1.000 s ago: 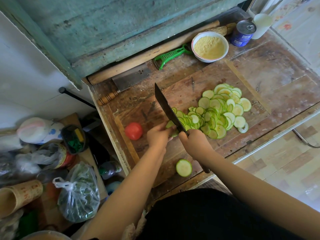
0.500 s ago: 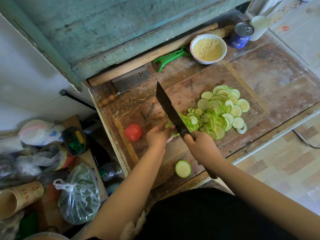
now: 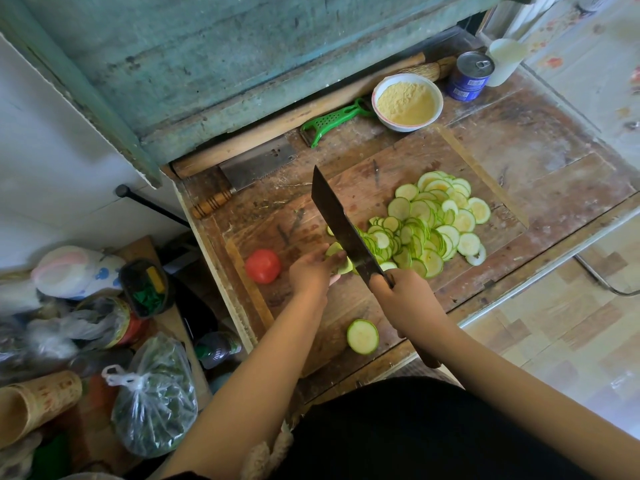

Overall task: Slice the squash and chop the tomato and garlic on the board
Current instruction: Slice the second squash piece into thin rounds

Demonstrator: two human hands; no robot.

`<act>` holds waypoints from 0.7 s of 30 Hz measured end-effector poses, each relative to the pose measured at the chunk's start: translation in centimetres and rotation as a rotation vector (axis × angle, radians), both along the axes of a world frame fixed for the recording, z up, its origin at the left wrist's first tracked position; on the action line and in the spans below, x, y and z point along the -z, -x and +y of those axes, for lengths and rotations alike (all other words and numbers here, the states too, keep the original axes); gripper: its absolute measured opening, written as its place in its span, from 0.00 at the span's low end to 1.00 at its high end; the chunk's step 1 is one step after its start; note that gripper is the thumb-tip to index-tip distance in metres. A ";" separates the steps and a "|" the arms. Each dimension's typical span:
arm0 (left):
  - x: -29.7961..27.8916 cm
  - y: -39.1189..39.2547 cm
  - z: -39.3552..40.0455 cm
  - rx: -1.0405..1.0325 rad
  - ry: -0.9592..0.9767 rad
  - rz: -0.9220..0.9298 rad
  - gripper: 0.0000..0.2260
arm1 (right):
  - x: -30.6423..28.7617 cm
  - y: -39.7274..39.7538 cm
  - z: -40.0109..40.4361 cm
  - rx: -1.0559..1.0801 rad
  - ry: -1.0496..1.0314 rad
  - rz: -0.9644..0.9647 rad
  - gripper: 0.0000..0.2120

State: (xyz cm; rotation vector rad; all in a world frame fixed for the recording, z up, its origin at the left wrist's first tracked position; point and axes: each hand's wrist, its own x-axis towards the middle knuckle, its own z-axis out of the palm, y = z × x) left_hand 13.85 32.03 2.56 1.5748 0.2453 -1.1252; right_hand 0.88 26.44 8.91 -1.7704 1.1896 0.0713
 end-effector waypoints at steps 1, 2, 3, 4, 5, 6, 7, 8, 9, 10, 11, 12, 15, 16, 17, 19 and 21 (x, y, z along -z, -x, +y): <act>0.4 -0.1 -0.1 0.001 -0.005 -0.013 0.16 | 0.0 0.0 0.0 0.003 -0.004 0.004 0.16; 0.0 -0.1 -0.1 0.001 -0.017 -0.014 0.14 | 0.0 0.0 -0.1 0.004 -0.009 0.006 0.16; 0.2 -0.2 -0.3 -0.028 -0.016 0.007 0.11 | 0.0 -0.1 -0.1 0.004 -0.015 0.007 0.15; 0.0 -0.3 -0.6 -0.088 -0.007 0.038 0.06 | 0.0 -0.1 -0.2 0.002 -0.019 0.010 0.15; 0.4 -0.5 -0.7 -0.151 0.011 0.087 0.06 | 0.0 -0.1 -0.2 0.001 -0.024 0.013 0.14; 0.1 -0.7 -0.9 -0.199 0.030 0.141 0.08 | 0.0 -0.2 -0.3 -0.002 -0.030 0.016 0.14; 0.5 -0.8 -1.0 -0.205 0.023 0.139 0.08 | 0.0 -0.3 -0.3 -0.005 -0.037 0.018 0.14; 0.6 -0.8 -1.0 -0.193 0.003 0.115 0.06 | 0.0 -0.4 -0.3 -0.010 -0.040 0.022 0.14; 0.8 -0.8 -1.0 -0.178 -0.019 0.078 0.08 | 0.0 -0.6 -0.3 -0.015 -0.039 0.029 0.14; 1.1 -0.8 -1.0 -0.173 -0.032 0.052 0.12 | 0.0 -0.7 -0.4 -0.018 -0.034 0.036 0.15; 1.0 -0.7 -0.9 -0.169 -0.037 0.043 0.16 | 0.0 -0.8 -0.4 -0.017 -0.031 0.042 0.15; 1.0 -0.6 -0.9 -0.164 -0.040 0.035 0.18 | 0.1 -0.9 -0.3 -0.015 -0.031 0.044 0.15; 0.8 -0.6 -1.0 -0.175 -0.039 0.044 0.18 | 0.2 -1.2 -0.4 -0.022 -0.028 0.056 0.15; 1.0 -0.7 -1.0 -0.170 -0.043 0.038 0.18 | 0.3 -1.3 -0.4 -0.024 -0.029 0.059 0.15; 1.0 -0.7 -1.1 -0.171 -0.048 0.035 0.18 | 0.3 -1.5 -0.4 -0.024 -0.031 0.062 0.15; 0.9 -0.7 -1.1 -0.165 -0.049 0.039 0.18 | 0.5 -1.7 -0.5 -0.022 -0.033 0.071 0.16; 1.3 -0.7 -1.1 -0.161 -0.044 0.028 0.18 | 0.7 -2.1 -0.5 -0.020 -0.047 0.082 0.15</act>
